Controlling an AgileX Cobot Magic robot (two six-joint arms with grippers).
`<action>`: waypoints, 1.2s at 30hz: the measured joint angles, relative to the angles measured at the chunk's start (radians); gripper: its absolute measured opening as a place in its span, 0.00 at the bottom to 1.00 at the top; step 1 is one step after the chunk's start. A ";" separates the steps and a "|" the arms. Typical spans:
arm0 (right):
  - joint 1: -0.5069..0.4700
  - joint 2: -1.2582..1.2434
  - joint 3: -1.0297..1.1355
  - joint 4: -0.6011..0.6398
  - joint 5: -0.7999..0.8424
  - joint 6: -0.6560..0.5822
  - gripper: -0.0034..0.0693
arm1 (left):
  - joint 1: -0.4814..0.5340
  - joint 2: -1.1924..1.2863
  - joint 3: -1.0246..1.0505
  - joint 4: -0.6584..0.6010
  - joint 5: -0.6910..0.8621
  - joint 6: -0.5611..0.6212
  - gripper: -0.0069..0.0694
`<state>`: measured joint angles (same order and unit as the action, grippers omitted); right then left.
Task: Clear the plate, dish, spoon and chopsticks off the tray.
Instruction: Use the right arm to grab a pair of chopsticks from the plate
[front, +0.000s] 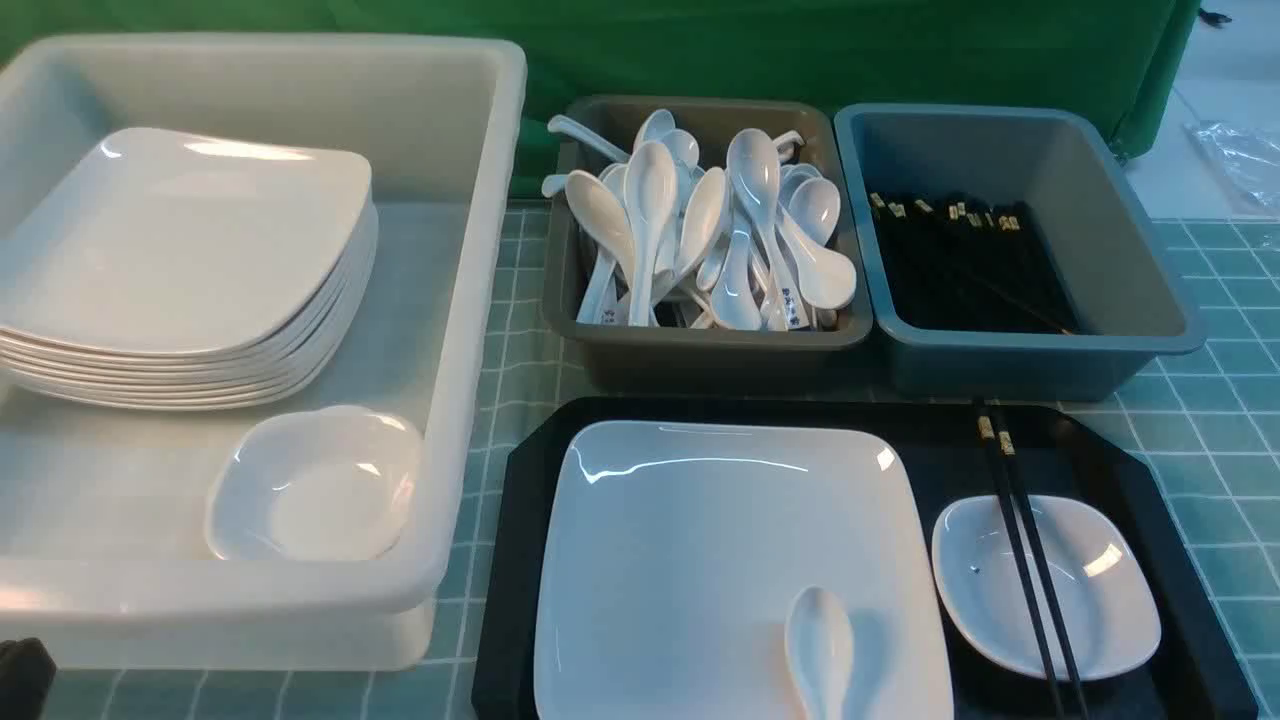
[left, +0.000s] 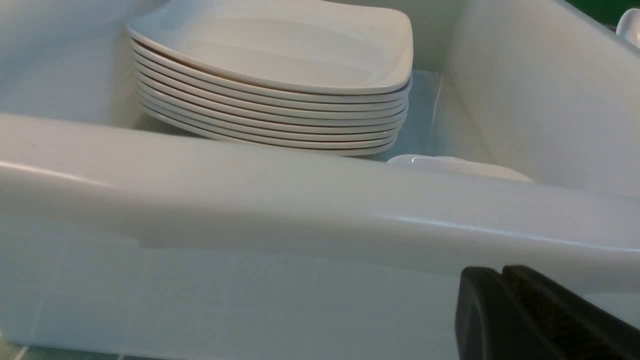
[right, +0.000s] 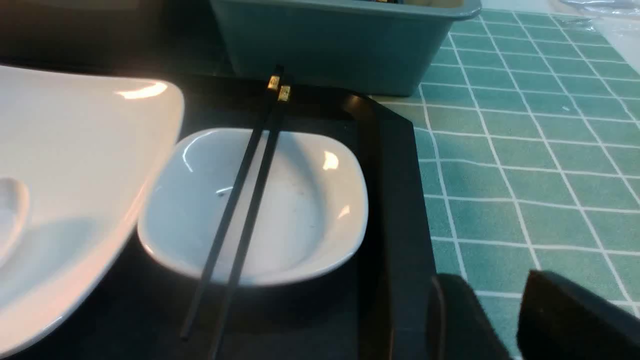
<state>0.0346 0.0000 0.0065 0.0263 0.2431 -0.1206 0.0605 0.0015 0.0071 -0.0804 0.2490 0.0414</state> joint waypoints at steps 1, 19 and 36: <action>0.000 0.000 0.000 0.000 0.000 0.000 0.38 | 0.000 0.000 0.000 0.000 0.000 0.000 0.11; 0.000 0.000 0.000 0.000 0.000 0.000 0.38 | 0.000 0.000 0.000 0.001 0.000 0.000 0.11; 0.000 0.000 0.000 0.000 0.000 0.000 0.38 | 0.000 0.000 -0.014 -0.326 -0.375 -0.214 0.11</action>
<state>0.0346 0.0000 0.0065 0.0263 0.2429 -0.1206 0.0605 0.0015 -0.0068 -0.4062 -0.1258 -0.1728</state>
